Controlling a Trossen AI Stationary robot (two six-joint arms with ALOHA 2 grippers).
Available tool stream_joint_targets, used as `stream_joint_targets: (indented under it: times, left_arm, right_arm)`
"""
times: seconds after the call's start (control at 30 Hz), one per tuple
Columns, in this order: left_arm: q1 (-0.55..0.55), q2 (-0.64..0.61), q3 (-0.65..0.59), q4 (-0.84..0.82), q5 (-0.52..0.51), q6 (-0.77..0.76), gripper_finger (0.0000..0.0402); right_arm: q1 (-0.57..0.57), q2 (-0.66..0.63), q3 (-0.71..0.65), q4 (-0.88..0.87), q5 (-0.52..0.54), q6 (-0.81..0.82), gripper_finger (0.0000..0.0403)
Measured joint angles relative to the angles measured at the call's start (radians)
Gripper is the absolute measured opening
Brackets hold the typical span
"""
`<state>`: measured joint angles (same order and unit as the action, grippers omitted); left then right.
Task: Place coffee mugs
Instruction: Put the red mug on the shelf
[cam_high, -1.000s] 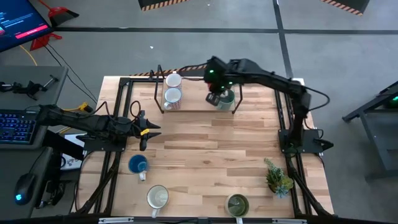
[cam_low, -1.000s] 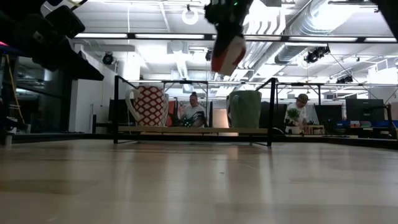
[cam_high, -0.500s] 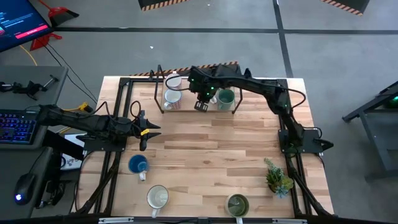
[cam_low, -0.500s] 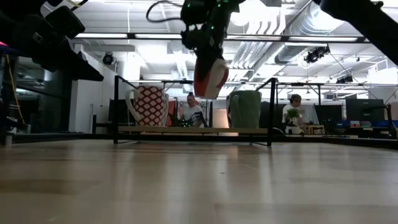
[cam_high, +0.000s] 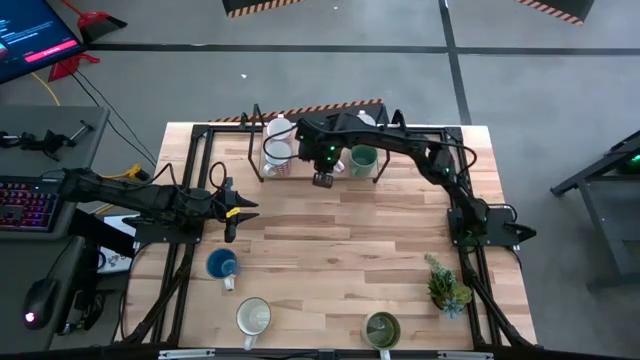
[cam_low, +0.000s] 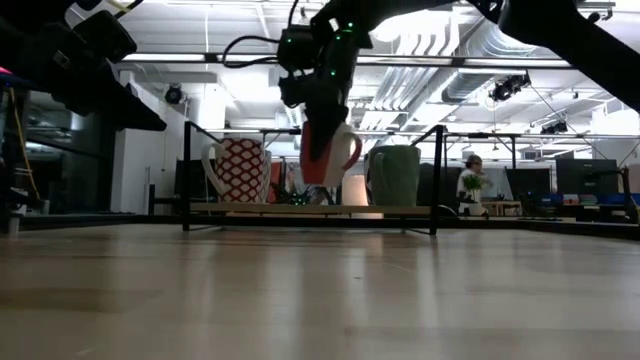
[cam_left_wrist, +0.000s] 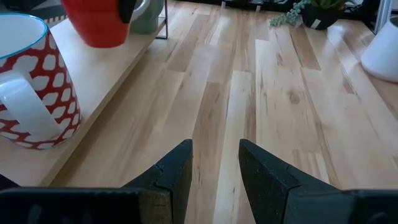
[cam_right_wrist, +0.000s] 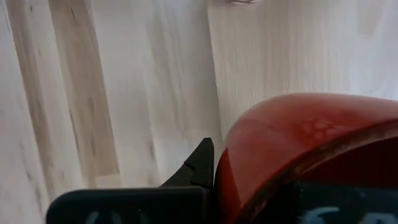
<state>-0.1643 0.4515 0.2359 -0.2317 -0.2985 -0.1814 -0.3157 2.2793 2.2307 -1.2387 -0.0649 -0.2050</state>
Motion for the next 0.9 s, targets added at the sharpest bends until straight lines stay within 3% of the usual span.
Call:
stream_joint_targets:
  times: [0.5, 0.77, 0.9]
  left_arm:
    - [0.000, 0.000, 0.000, -0.007, 0.000, 0.000, 0.0122]
    - [0.000, 0.000, 0.000, -0.007, 0.000, -0.001, 0.0122]
    - [0.000, 0.000, 0.000, -0.005, 0.000, -0.021, 0.0122]
  right_arm:
    - [-0.005, 0.019, -0.001, 0.017, -0.019, -0.536, 0.0010]
    - [-0.005, 0.019, -0.001, -0.024, 0.021, -0.823, 0.0010]
    - [-0.023, 0.019, -0.004, -0.025, 0.029, -0.899, 0.0010]
